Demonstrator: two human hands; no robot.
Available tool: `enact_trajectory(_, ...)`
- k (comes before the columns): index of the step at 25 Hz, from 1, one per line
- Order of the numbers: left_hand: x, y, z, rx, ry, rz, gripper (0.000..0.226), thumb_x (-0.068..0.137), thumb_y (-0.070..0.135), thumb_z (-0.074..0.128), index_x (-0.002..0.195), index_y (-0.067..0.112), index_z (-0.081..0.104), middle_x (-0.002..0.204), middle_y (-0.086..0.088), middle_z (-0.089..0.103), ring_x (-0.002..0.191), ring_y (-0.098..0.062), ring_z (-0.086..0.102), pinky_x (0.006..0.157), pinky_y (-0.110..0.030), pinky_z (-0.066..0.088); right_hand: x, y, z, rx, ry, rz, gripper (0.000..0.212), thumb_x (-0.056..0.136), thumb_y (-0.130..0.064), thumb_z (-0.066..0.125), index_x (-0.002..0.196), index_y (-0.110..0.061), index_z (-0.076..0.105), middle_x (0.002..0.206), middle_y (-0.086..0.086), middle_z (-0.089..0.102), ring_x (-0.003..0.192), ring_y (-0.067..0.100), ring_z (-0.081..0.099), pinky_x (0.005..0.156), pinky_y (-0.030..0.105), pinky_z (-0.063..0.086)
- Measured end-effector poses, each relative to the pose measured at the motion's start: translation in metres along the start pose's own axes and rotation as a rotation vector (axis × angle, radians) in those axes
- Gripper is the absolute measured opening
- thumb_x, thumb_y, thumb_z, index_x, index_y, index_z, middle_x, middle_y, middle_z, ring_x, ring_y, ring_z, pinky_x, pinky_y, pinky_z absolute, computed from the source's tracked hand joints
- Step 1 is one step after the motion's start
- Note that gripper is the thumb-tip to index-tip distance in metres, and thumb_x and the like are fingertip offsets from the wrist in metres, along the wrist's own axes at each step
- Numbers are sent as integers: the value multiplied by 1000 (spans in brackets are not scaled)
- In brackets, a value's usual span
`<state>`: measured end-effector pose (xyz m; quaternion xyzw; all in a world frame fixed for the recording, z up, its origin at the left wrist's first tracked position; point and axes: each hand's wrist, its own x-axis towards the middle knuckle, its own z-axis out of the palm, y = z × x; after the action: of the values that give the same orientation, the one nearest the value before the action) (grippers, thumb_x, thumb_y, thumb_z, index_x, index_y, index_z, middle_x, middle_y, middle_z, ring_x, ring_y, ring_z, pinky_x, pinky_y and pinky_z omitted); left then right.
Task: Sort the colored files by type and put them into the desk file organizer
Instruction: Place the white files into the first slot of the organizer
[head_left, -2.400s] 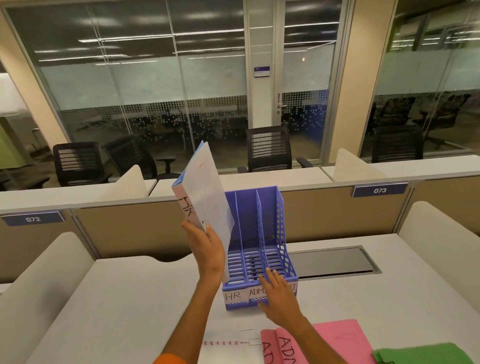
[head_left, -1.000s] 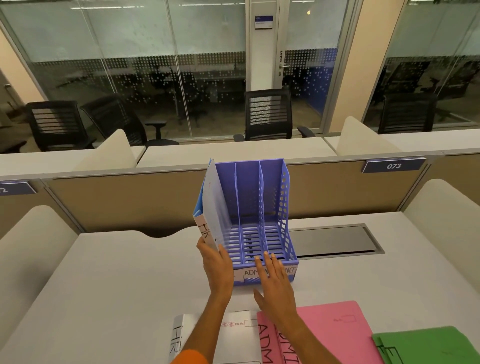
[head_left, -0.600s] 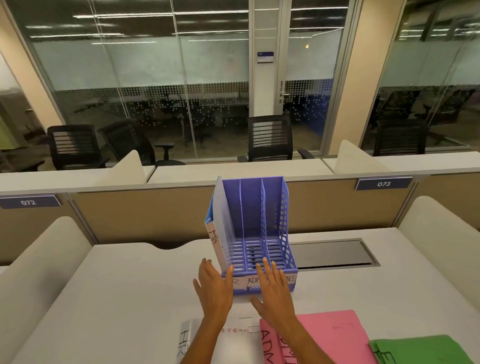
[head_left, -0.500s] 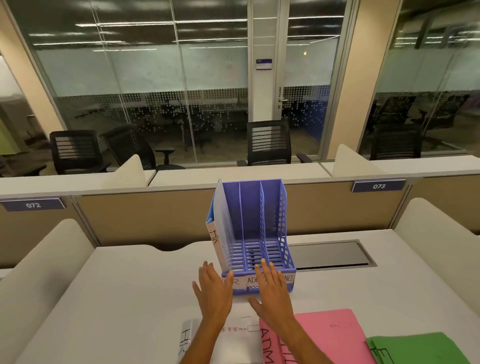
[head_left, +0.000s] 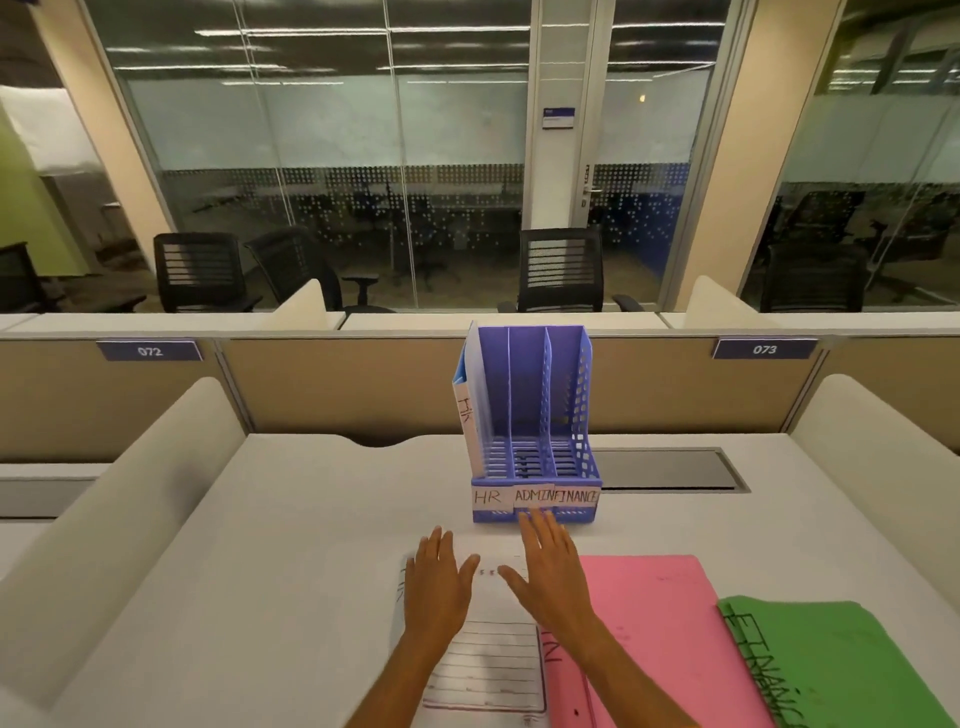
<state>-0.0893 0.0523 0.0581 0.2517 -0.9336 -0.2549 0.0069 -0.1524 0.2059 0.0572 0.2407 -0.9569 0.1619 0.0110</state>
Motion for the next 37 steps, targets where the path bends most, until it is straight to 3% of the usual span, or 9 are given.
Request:
enact_trajectory(4,-31,-46,15,-99,-8,-92,64,96,49,47,148,18,28,157,-4,33,141,-21,40,114,-35,37,-36,-16,20,23,-124,-13,81,88,-59,44,151,-18,13,159,5,8,147,25,5,115,37,3)
enact_trajectory(11,-50,-91,11,-337,-21,-484,69,74,37,79,124,3,46,123,-16,55,115,-34,56,89,-42,49,-91,-36,62,164,-453,5,84,88,-57,49,151,-25,5,160,0,2,146,19,6,116,37,17)
enact_trajectory(14,-44,-105,23,-427,-99,-581,74,61,43,86,113,3,51,113,-15,60,109,-35,60,87,-43,52,-100,-39,64,238,-539,36,114,59,-92,25,151,-26,8,159,0,10,145,19,10,116,37,21)
enact_trajectory(16,-38,-117,33,-500,-125,-574,69,54,46,88,97,3,55,95,-10,64,101,-34,65,85,-44,55,-102,-36,67,271,-558,47,133,37,-96,11,150,-26,9,159,0,12,145,19,11,116,37,20)
enact_trajectory(18,-37,-120,31,-546,-143,-524,69,43,52,88,83,2,63,81,-6,70,84,-30,72,79,-44,60,-102,-35,64,301,-546,53,135,35,-96,10,150,-26,11,158,-1,15,144,18,15,116,35,20)
enact_trajectory(27,-69,-55,-43,-558,-25,-230,45,79,27,78,107,12,46,98,-4,61,78,-15,61,57,-18,48,-94,-29,43,514,-314,180,99,67,-83,31,145,-22,29,147,-4,37,132,14,35,110,29,30)
enact_trajectory(31,-86,-18,-83,-552,114,-131,43,84,32,72,111,22,40,97,4,58,74,-12,61,57,-15,50,-83,-33,18,688,-222,304,57,83,-61,54,128,-29,39,127,-8,47,123,14,46,101,29,38)
enact_trajectory(35,-103,16,-108,-619,198,-65,41,89,32,68,114,29,36,102,8,59,73,-7,64,58,-18,55,-65,-15,19,944,-212,554,71,81,-72,48,131,-22,46,132,-3,54,117,20,54,101,42,44)
enact_trajectory(37,-109,30,-110,-665,191,-52,39,91,29,65,114,29,34,102,8,58,75,-7,64,55,-15,55,-56,-11,11,1102,-170,637,49,90,-59,45,112,-18,58,118,4,63,103,21,59,89,41,49)
